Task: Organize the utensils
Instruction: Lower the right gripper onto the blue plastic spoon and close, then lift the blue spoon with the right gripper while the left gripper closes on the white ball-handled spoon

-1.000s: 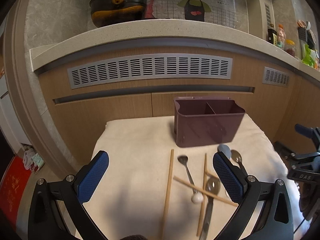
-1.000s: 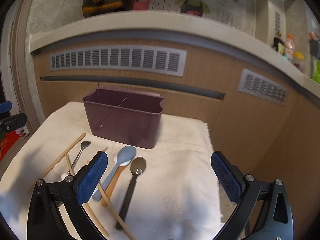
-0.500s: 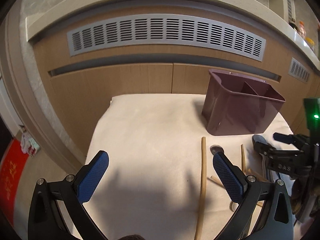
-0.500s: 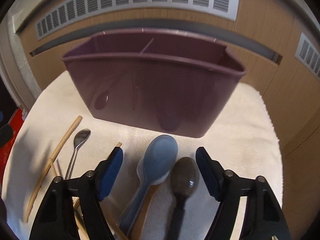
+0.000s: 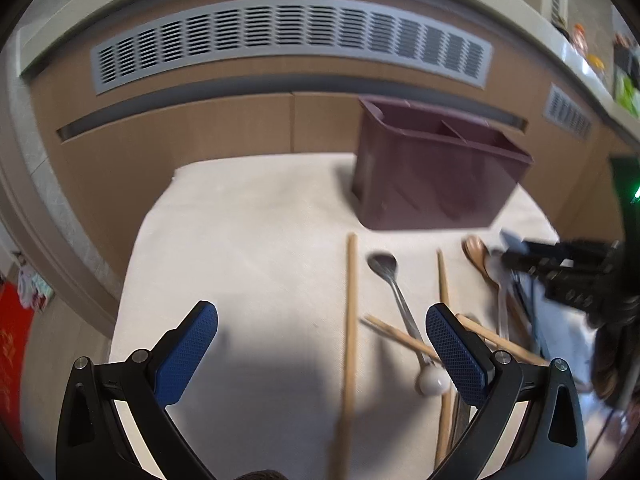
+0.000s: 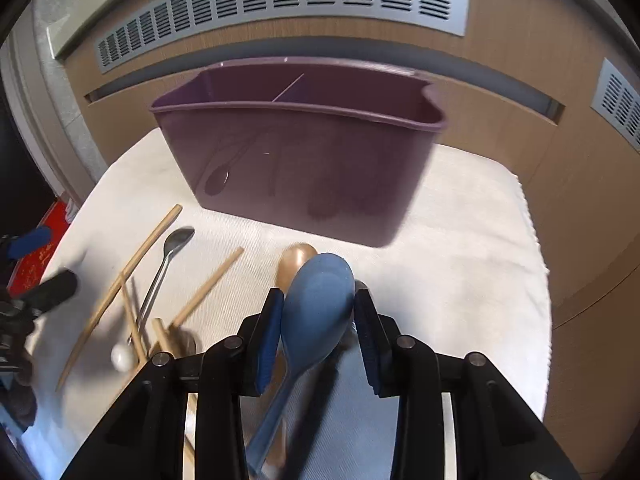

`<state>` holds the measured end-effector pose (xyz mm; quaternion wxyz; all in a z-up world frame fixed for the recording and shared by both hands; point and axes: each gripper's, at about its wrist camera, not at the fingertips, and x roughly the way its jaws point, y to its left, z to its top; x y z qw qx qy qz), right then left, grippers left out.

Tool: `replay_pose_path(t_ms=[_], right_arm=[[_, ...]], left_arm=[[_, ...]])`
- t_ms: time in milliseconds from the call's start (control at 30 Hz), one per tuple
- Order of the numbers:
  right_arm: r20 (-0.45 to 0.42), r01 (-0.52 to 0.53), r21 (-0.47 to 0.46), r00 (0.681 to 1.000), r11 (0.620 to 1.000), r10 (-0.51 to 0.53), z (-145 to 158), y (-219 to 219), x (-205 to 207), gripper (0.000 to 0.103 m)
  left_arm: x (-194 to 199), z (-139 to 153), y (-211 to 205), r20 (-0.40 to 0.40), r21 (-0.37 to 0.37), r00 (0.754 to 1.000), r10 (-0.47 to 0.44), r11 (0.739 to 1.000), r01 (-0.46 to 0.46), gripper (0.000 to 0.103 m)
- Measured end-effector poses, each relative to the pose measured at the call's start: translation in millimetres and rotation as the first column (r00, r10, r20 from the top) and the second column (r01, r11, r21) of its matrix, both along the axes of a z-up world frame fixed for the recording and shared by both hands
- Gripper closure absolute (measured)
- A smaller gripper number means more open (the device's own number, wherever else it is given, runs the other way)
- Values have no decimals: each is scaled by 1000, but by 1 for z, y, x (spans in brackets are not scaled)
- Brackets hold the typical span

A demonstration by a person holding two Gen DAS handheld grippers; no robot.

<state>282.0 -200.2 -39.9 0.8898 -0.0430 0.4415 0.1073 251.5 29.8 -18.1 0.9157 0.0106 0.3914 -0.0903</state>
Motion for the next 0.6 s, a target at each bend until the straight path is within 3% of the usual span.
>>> replay_pose_path(t_ms=[133,267,433,467,600], right_arm=[[16,5,9,1000,1000,-5,9,-17,-17,72],[9,24,33,1000,999,-24,8,-43,-27,72],[19,48,31,999,998,-48,5,-49,-46,74],[21,49,29,999,998,-50,4,-51,-48,74],[31,49,28,998,998,-50,3,-53,-54,74]], left_arm=[[-12,-2,-22,-14,22,999,-44,999,44,0],[-16,-6,-31,-89,-58,992,-89,995,84,0],[-19,-5,-37,-105,-52,991,-77,996,72,3],[-17,-5,-35,-115,-69,991,-72,996,64,5],[-1,-12,-30,-181,-85,982,-57,995,43,34]])
